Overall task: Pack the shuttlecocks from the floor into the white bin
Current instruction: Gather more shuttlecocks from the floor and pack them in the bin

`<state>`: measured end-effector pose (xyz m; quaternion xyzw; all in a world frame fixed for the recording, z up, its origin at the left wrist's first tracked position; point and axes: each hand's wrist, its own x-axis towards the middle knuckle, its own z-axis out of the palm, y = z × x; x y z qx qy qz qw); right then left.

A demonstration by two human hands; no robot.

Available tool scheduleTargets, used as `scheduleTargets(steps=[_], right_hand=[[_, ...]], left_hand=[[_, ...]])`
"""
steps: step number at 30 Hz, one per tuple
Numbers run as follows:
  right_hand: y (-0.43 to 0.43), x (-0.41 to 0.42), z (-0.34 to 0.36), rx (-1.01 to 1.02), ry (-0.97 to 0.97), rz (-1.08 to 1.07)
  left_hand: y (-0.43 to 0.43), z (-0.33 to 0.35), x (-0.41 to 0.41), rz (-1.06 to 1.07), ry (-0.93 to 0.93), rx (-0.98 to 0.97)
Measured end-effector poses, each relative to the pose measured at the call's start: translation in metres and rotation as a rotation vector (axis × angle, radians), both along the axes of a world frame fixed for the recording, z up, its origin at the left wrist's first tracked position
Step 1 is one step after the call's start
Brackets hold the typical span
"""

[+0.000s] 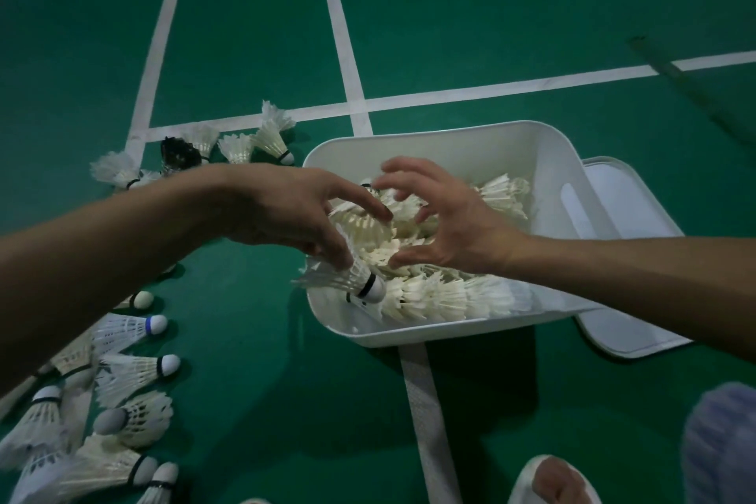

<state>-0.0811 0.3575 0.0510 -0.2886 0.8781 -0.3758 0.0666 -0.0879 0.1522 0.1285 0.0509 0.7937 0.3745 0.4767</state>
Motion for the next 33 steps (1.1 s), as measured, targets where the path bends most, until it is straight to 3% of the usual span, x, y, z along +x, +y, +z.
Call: scheduleTargets(steps=[10,18,22,33], right_hand=[[0.012,0.006,-0.004,0.073,-0.086,-0.063],[0.031,0.001,-0.011,-0.036,-0.254,-0.307],[0.022,0.005,-0.014,-0.089,-0.341,-0.297],[-0.009,-0.004,-0.058,0.113,-0.297,-0.351]], left_hand=[[0.022,0.004,0.002,0.04,-0.102,0.046],[0.002,0.012,0.006,0.057,0.255,-0.165],[-0.007,0.007,0.013,0.038,0.388,-0.253],[-0.009,-0.005,0.013,-0.103,0.655,-0.343]])
